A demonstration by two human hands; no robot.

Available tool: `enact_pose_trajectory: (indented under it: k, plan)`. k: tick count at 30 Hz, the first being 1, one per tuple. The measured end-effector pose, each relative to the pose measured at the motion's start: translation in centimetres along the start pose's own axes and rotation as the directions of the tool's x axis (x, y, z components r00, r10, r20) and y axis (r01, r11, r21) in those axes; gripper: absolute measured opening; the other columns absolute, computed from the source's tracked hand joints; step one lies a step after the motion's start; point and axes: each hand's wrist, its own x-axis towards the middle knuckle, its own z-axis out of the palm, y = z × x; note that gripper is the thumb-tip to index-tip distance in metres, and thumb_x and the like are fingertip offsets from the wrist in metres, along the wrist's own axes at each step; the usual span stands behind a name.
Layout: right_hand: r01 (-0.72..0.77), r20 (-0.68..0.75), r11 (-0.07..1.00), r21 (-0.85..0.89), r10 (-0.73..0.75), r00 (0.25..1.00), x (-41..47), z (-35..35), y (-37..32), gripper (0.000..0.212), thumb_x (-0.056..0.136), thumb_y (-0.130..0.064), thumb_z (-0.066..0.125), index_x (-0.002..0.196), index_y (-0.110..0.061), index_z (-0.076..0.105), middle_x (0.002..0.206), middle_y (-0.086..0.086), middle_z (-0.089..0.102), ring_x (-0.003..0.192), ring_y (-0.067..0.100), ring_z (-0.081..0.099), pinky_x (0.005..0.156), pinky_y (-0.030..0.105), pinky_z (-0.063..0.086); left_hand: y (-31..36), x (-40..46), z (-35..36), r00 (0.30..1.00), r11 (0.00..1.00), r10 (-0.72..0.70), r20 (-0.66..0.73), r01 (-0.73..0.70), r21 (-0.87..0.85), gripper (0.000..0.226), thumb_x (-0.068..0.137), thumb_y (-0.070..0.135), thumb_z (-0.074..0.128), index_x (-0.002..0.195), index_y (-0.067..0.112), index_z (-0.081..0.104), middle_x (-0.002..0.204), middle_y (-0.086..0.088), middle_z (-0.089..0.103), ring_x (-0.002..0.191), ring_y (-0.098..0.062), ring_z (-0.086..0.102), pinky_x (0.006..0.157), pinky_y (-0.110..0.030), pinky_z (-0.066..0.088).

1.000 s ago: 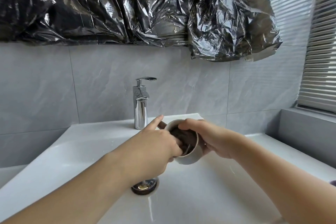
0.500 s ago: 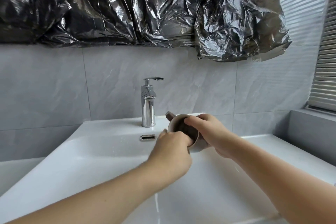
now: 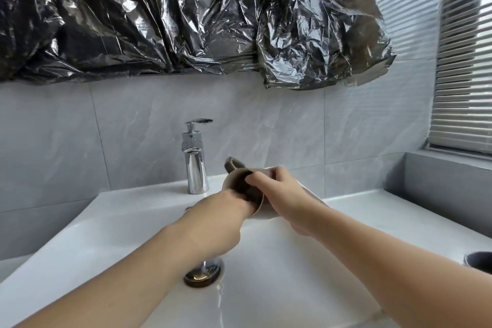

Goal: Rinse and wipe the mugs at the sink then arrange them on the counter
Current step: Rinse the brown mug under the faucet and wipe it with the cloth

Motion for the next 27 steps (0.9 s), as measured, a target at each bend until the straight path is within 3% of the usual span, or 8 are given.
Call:
enact_pose_trajectory:
  k: [2,4,8,13,17,21,24,27]
  plan:
    - [0.012,0.004,1.0,0.015,-0.012,1.0,-0.1,-0.1,0.1,0.019,0.088,-0.031,0.063,0.079,-0.014,0.061,0.069,-0.006,0.061,0.068,0.007,0.061,0.064,0.022,0.048,0.2,0.2,0.3,0.998,0.995,-0.069,-0.013,0.068,-0.073,0.037,0.082,0.0,0.045,0.096,0.032,0.052,0.095,0.0,0.061,0.085,-0.026,0.057,0.071,-0.04,0.052]
    - [0.011,-0.011,0.999,0.041,-0.01,1.0,-0.2,-0.3,0.1,0.022,0.094,-0.026,0.06,0.074,-0.017,0.06,0.068,-0.006,0.062,0.064,0.004,0.061,0.067,0.021,0.052,0.3,0.1,0.1,0.995,0.994,-0.085,-0.058,0.081,-0.077,0.025,0.082,0.003,0.047,0.079,0.028,0.049,0.086,-0.002,0.06,0.084,-0.027,0.056,0.07,-0.039,0.051]
    - [-0.042,0.075,0.996,0.078,0.036,0.997,-0.1,-0.5,-0.5,0.026,0.079,-0.039,0.068,0.087,-0.015,0.072,0.092,0.007,0.074,0.089,0.023,0.071,0.095,0.054,0.055,-0.1,-0.8,-1.1,0.998,0.992,0.03,-0.062,-0.022,0.127,0.025,0.083,0.005,0.048,0.094,0.026,0.057,0.091,-0.001,0.062,0.083,-0.028,0.057,0.056,-0.034,0.037]
    - [-0.213,0.218,0.97,-0.12,0.235,0.947,-0.5,-1.6,-1.1,0.042,0.079,-0.045,0.066,0.112,-0.02,0.072,0.1,0.002,0.076,0.096,0.021,0.072,0.082,0.045,0.061,-0.8,-1.8,-1.6,0.984,0.939,0.164,0.069,-0.177,0.296,0.031,0.076,-0.004,0.044,0.086,0.026,0.048,0.083,0.002,0.058,0.071,-0.025,0.054,0.048,-0.031,0.03]
    - [-0.165,0.098,0.971,-0.174,0.184,0.978,-0.5,-0.4,-1.0,0.034,0.087,-0.042,0.059,0.105,-0.017,0.073,0.098,0.008,0.076,0.086,0.024,0.073,0.073,0.044,0.061,-0.8,-1.5,-0.5,0.998,0.989,0.066,0.022,-0.068,0.132,0.023,0.075,0.0,0.047,0.066,0.019,0.037,0.075,0.0,0.055,0.073,-0.028,0.056,0.061,-0.039,0.051]
    - [-0.111,0.051,0.983,-0.145,0.12,0.992,-0.5,0.0,-0.9,0.044,0.075,-0.048,0.061,0.098,-0.013,0.075,0.089,0.01,0.077,0.081,0.028,0.074,0.071,0.043,0.061,1.2,-1.6,-0.1,0.984,0.982,-0.145,-0.103,0.13,-0.138,0.03,0.083,0.017,0.057,0.058,0.02,0.042,0.064,0.0,0.047,0.071,-0.026,0.05,0.055,-0.03,0.034]
    - [-0.079,0.055,0.989,-0.126,0.086,0.995,-0.5,0.3,-0.6,0.044,0.078,-0.046,0.06,0.099,-0.01,0.074,0.085,0.008,0.075,0.078,0.022,0.073,0.075,0.04,0.06,2.5,-1.5,0.1,0.94,0.875,-0.335,-0.068,0.284,-0.392,0.029,0.085,0.029,0.062,0.057,0.029,0.055,0.064,0.005,0.049,0.064,-0.017,0.05,0.051,-0.025,0.032]
    - [-0.084,0.056,0.994,-0.075,0.088,0.995,-0.4,0.2,-0.4,0.035,0.088,-0.042,0.06,0.102,-0.013,0.073,0.091,0.008,0.075,0.079,0.019,0.072,0.081,0.042,0.06,2.2,-1.8,-0.6,0.967,0.902,-0.251,-0.036,0.22,-0.37,0.019,0.082,0.013,0.052,0.07,0.027,0.058,0.071,0.006,0.054,0.071,-0.019,0.053,0.051,-0.026,0.033]
